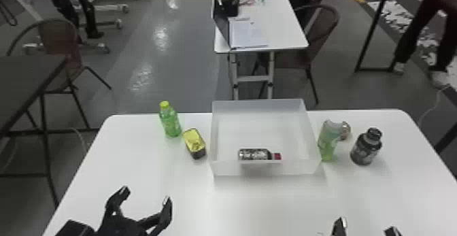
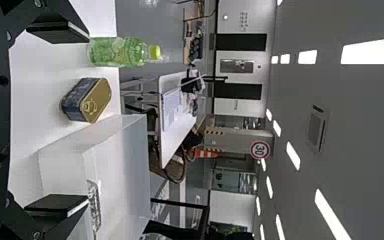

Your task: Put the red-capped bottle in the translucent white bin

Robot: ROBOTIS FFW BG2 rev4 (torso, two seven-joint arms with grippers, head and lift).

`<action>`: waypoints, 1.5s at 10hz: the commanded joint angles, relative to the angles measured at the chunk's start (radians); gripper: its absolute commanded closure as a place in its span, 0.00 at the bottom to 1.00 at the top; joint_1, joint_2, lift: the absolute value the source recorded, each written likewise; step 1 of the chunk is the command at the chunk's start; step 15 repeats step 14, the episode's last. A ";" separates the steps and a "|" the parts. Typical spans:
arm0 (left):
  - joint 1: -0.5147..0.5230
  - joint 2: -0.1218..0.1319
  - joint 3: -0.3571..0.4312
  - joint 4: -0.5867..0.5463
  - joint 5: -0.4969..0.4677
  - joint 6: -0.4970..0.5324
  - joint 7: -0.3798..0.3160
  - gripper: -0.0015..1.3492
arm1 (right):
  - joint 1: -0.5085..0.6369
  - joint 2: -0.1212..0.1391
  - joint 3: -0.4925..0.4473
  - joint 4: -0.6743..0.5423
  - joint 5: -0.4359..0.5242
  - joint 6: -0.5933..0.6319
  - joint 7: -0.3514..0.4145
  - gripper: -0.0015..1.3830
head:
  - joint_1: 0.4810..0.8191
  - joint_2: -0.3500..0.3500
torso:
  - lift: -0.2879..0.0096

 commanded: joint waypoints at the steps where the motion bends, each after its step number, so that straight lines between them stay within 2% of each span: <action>1: 0.022 0.003 0.005 0.000 -0.007 -0.007 -0.001 0.12 | 0.001 -0.002 0.000 0.001 0.003 -0.001 0.000 0.15 | 0.63 0.64 | 0.97; 3: 0.027 0.000 0.006 0.000 -0.015 -0.021 0.006 0.12 | 0.003 -0.002 0.000 0.001 0.004 -0.001 -0.003 0.15 | 0.63 0.65 | 0.97; 5: 0.027 0.010 0.002 0.001 -0.009 -0.021 0.006 0.12 | 0.004 -0.002 0.000 0.001 0.004 -0.001 -0.003 0.15 | 0.63 0.65 | 0.97; 15: 0.025 0.023 -0.004 0.006 0.005 -0.008 0.006 0.12 | 0.011 -0.002 0.000 -0.007 0.018 0.008 -0.012 0.14 | 0.63 0.65 | 0.97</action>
